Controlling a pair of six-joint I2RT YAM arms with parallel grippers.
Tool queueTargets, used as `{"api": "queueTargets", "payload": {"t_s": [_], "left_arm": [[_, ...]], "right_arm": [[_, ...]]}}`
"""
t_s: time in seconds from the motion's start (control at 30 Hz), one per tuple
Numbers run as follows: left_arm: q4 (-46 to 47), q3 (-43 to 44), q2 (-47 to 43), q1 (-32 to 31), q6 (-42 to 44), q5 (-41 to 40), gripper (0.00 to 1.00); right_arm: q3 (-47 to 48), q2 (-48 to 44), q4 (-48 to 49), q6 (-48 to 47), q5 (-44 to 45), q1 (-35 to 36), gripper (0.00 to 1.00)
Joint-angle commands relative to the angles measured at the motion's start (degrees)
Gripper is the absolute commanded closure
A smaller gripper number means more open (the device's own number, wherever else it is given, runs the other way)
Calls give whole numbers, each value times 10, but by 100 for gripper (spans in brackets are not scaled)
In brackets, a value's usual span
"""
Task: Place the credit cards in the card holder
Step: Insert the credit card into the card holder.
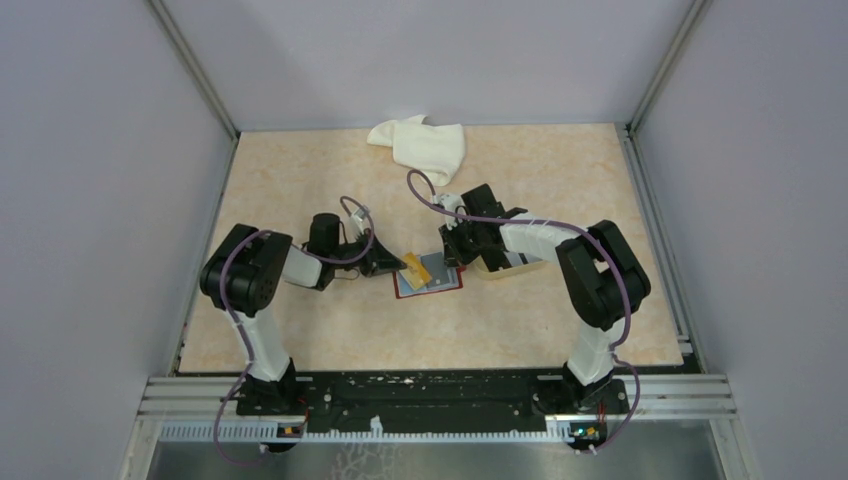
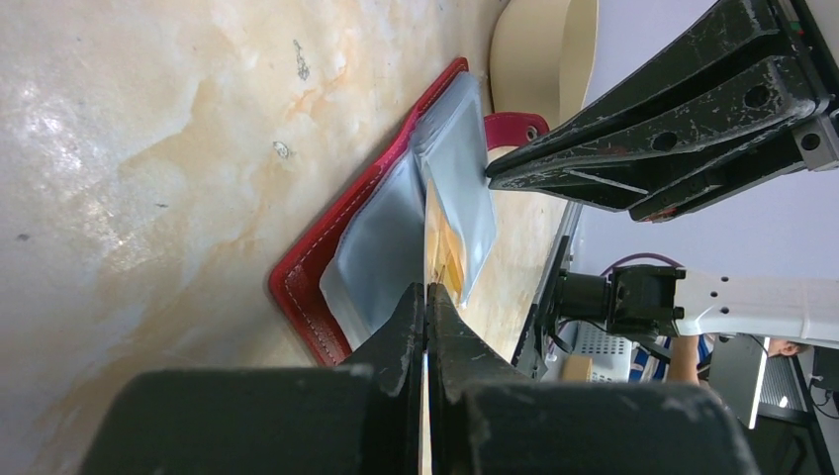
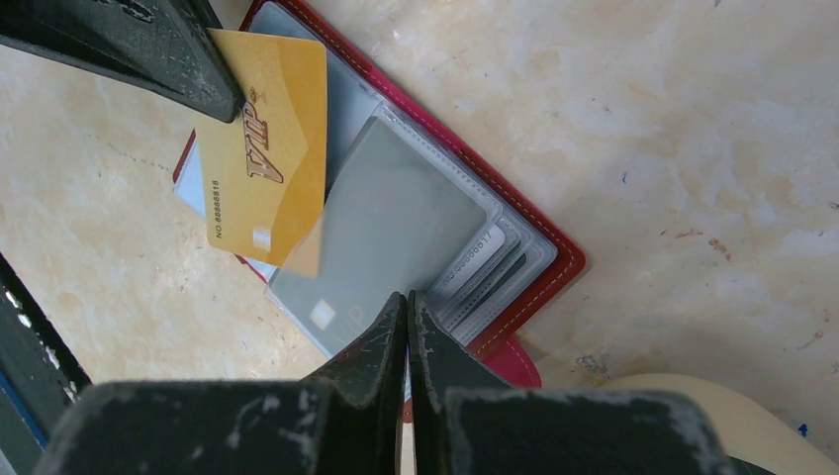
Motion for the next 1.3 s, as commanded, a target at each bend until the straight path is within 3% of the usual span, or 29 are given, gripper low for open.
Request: {"api": "queueTargets", "payload": {"t_s": [0.0,1.27], "left_arm": [[-8,-3,17,-4,3,10,100],[-175,86,73,-25,54,51,100]], "right_arm": [[12,17,-7,-7,8,18,100],[11,14,-5,-8,13,24,100]]}}
